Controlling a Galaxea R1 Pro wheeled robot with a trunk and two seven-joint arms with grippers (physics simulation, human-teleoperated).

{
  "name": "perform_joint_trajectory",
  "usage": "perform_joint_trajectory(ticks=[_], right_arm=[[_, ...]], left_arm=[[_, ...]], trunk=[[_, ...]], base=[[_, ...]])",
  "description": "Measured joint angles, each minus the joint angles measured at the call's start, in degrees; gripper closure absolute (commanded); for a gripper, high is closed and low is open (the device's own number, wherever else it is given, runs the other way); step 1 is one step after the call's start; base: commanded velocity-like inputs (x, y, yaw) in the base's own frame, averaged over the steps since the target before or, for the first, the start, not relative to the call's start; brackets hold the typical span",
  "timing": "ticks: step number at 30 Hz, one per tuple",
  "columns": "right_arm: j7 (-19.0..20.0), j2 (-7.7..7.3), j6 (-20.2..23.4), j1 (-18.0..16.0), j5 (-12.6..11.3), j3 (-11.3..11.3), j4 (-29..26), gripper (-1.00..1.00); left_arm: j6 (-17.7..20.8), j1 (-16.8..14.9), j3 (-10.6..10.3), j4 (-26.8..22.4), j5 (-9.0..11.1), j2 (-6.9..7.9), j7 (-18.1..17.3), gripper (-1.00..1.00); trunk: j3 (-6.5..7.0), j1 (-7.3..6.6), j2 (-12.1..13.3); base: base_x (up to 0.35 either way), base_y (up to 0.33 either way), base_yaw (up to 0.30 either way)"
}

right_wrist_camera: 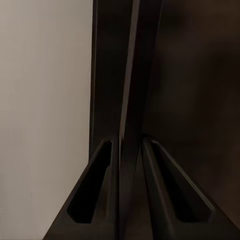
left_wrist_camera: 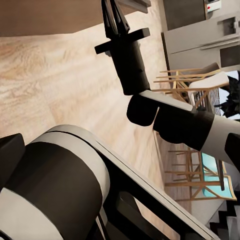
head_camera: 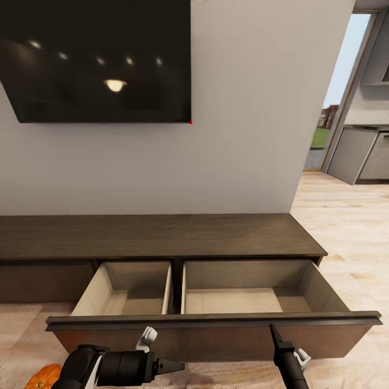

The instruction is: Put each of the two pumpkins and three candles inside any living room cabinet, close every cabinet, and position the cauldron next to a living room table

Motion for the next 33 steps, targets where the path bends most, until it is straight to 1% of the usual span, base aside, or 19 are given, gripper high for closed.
perform_joint_trajectory(ticks=[4,15,17,21,24,25,26,27,33], right_arm=[[0.0,0.00,0.0,0.0,0.0,0.0,0.0,1.00],[-0.3,-0.01,0.0,-0.1,-0.1,0.0,0.0,1.00],[-1.3,0.00,0.0,-0.7,-0.1,0.1,0.0,1.00],[-5.5,0.00,0.0,-2.9,0.0,0.3,0.0,1.00],[-6.4,0.01,0.0,-3.4,0.0,0.4,0.0,1.00],[-6.5,0.01,0.0,-3.4,0.0,0.4,0.0,-1.00],[0.4,0.03,0.1,-0.3,0.0,1.0,-0.1,-1.00],[1.1,0.03,0.1,0.0,0.0,1.1,-0.1,-1.00],[1.1,0.22,0.2,0.0,0.0,1.1,-0.1,-1.00]], left_arm=[[0.0,0.0,0.0,0.0,0.0,0.00,0.0,-1.00],[0.0,0.0,0.0,0.0,0.0,0.00,0.0,-1.00],[0.0,0.0,0.0,0.0,0.0,-0.02,0.0,-1.00],[0.0,0.0,0.0,0.0,0.0,-0.07,0.0,-1.00],[0.0,0.0,0.0,0.0,0.0,-0.07,0.0,-1.00],[0.0,0.0,0.0,0.0,0.0,-0.08,0.0,-1.00],[0.0,0.0,0.0,0.0,0.0,-0.05,0.0,-1.00],[0.0,0.0,0.0,0.0,0.0,-0.04,0.0,-1.00],[0.0,0.0,0.0,0.0,0.0,-0.03,0.0,-1.00]], trunk=[[0.00,0.00,0.0],[0.02,0.00,0.0],[0.02,0.00,0.0],[0.02,0.00,0.0],[0.02,0.00,0.0],[0.02,0.00,0.0],[0.00,-0.01,0.0],[0.01,-0.01,0.0],[0.01,-0.01,0.0]], base=[[-0.112,0.000,0.000],[-0.014,0.000,0.000],[-0.172,0.000,0.000],[-0.190,0.000,0.000],[-0.036,0.000,0.000],[-0.014,0.000,0.000],[-0.007,0.000,0.000],[-0.004,0.000,0.000],[-0.001,0.000,0.000]])
